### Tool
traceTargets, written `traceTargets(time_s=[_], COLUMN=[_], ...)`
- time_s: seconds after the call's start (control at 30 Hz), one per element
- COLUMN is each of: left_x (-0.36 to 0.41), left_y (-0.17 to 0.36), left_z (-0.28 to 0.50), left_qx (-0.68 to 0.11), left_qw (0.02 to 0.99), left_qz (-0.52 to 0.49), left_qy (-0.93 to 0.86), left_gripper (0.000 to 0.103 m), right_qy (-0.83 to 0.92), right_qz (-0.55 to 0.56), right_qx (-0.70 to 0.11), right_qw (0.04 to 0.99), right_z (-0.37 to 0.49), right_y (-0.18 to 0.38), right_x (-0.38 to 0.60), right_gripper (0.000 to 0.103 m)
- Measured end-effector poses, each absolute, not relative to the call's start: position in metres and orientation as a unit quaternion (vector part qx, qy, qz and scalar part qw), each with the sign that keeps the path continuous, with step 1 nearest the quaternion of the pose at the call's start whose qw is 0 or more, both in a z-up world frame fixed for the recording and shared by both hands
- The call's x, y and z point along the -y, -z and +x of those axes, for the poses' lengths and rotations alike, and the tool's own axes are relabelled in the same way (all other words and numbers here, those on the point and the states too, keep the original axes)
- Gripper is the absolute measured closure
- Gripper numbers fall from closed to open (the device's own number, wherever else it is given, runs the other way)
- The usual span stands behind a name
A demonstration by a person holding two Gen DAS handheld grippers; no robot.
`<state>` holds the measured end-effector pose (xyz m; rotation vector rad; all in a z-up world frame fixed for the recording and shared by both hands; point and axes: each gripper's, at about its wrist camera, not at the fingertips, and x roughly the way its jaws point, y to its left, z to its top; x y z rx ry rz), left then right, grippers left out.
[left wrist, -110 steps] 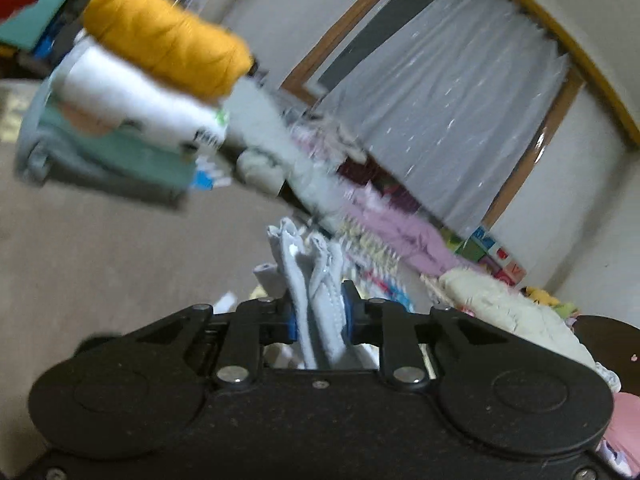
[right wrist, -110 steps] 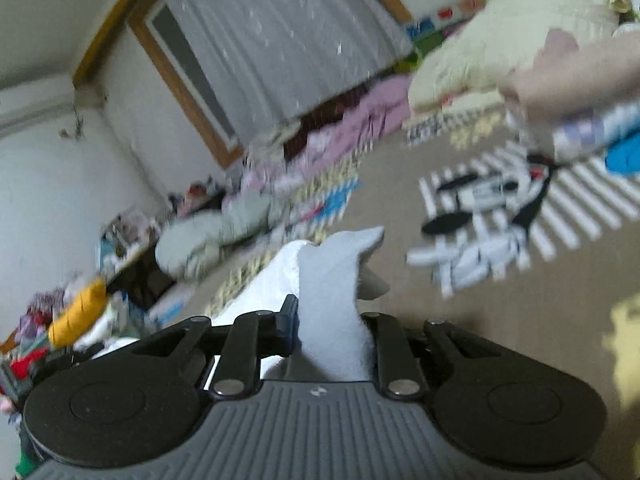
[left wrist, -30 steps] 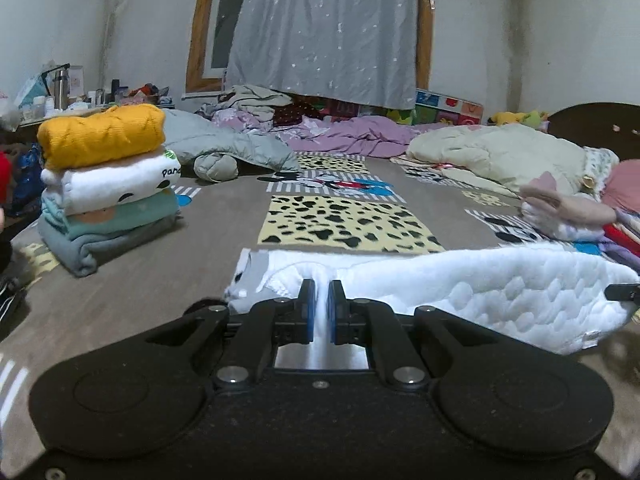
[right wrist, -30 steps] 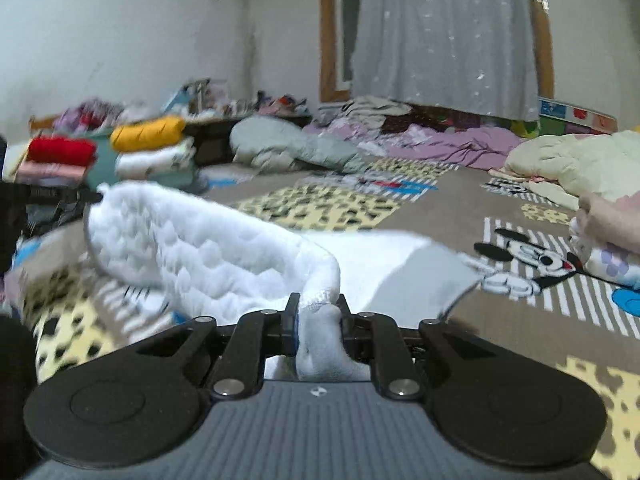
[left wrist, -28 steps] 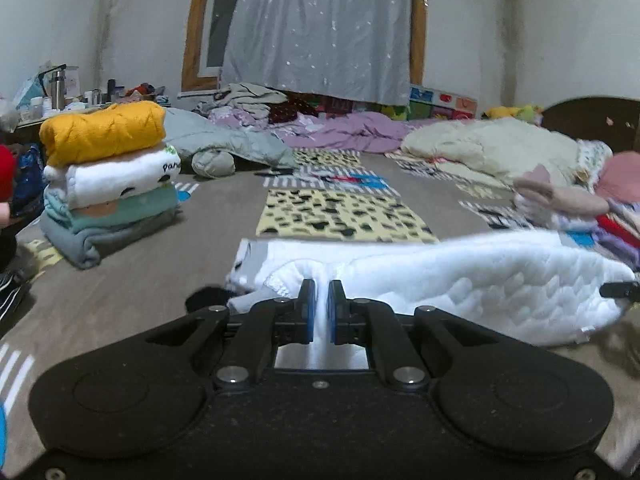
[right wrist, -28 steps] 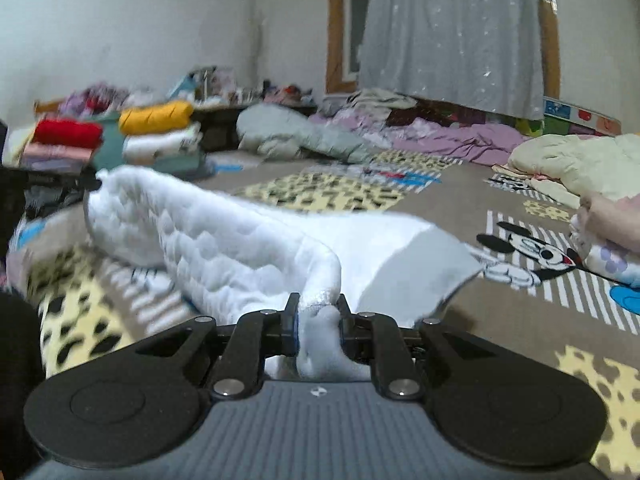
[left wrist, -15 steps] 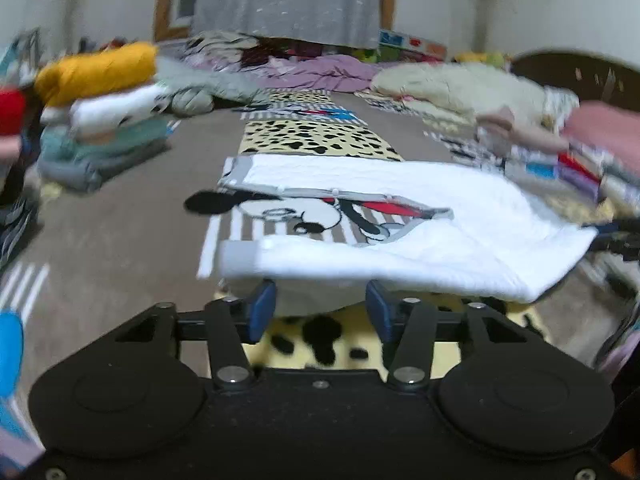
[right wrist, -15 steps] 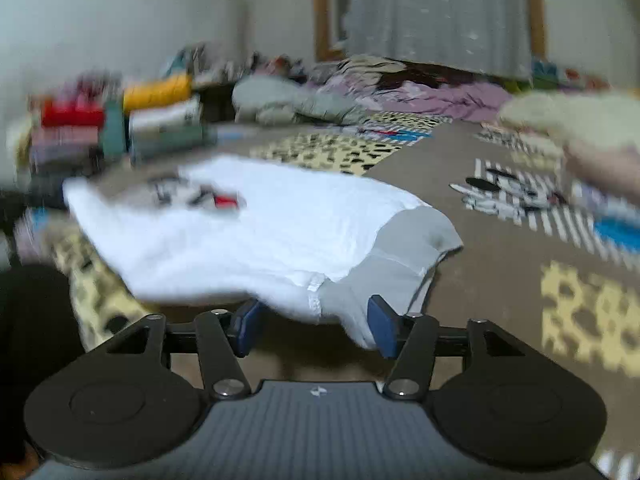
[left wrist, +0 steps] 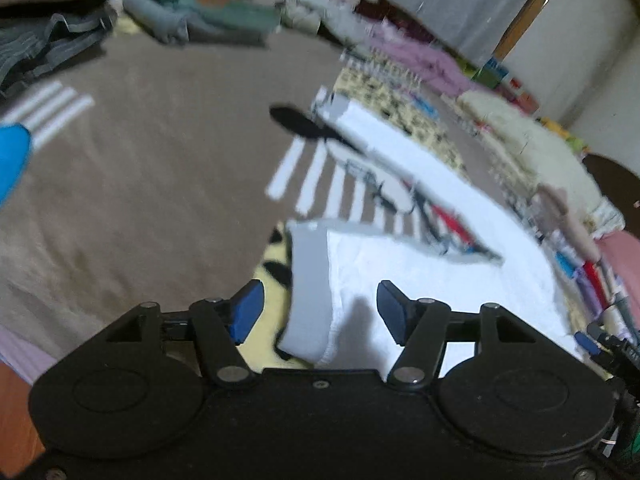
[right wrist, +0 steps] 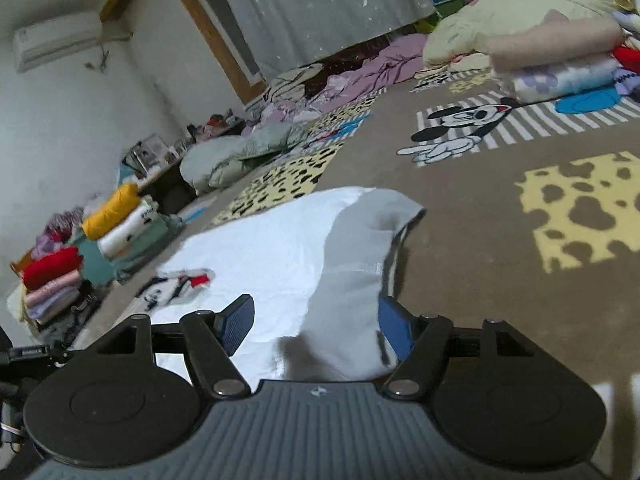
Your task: Fold clothes
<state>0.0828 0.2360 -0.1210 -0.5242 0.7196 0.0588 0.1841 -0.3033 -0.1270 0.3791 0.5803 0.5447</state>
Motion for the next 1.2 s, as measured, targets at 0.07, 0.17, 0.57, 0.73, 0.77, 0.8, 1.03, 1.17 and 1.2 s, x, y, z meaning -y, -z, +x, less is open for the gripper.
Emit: traceTargets(time_s=[0.07, 0.17, 0.57, 0.73, 0.77, 0.8, 1.03, 1.17, 1.2], left_x=[-0.221, -0.213, -0.239, -0.238, -0.236, -0.234, -0.197, -0.2, -0.201], left_y=[0.119, 0.099, 0.123, 0.099, 0.094, 0.091, 0.126, 0.114, 0.11], left_z=[0.091, 0.092, 0.088, 0.067, 0.066, 0.067, 0.109, 0.102, 0.1], left_qx=[-0.349, -0.31, -0.316, -0.274, -0.267, -0.262, -0.359, -0.338, -0.332], left_qw=[0.914, 0.936, 0.934, 0.947, 0.95, 0.953, 0.932, 0.939, 0.941], left_qz=[-0.202, -0.165, -0.127, -0.12, -0.116, -0.115, -0.033, -0.049, -0.052], left_qy=[-0.033, -0.036, -0.105, -0.117, -0.11, -0.099, -0.044, -0.045, -0.045], left_gripper=[0.095, 0.096, 0.068, 0.054, 0.054, 0.054, 0.047, 0.049, 0.05], right_qy=[-0.264, -0.242, -0.235, -0.236, -0.244, -0.255, -0.288, -0.289, -0.29], right_qz=[0.153, 0.046, -0.006, -0.037, -0.043, -0.049, -0.078, -0.049, -0.034], right_qx=[-0.285, -0.304, -0.301, -0.229, -0.215, -0.203, -0.291, -0.288, -0.272], right_qw=[0.909, 0.92, 0.924, 0.944, 0.945, 0.944, 0.909, 0.912, 0.917], right_z=[0.186, 0.183, 0.176, 0.155, 0.152, 0.149, 0.168, 0.166, 0.165], right_y=[0.13, 0.136, 0.136, 0.119, 0.117, 0.116, 0.14, 0.126, 0.122], right_x=[0.29, 0.261, 0.256, 0.257, 0.255, 0.252, 0.224, 0.24, 0.246], right_gripper=[0.034, 0.035, 0.034, 0.038, 0.039, 0.04, 0.037, 0.041, 0.041])
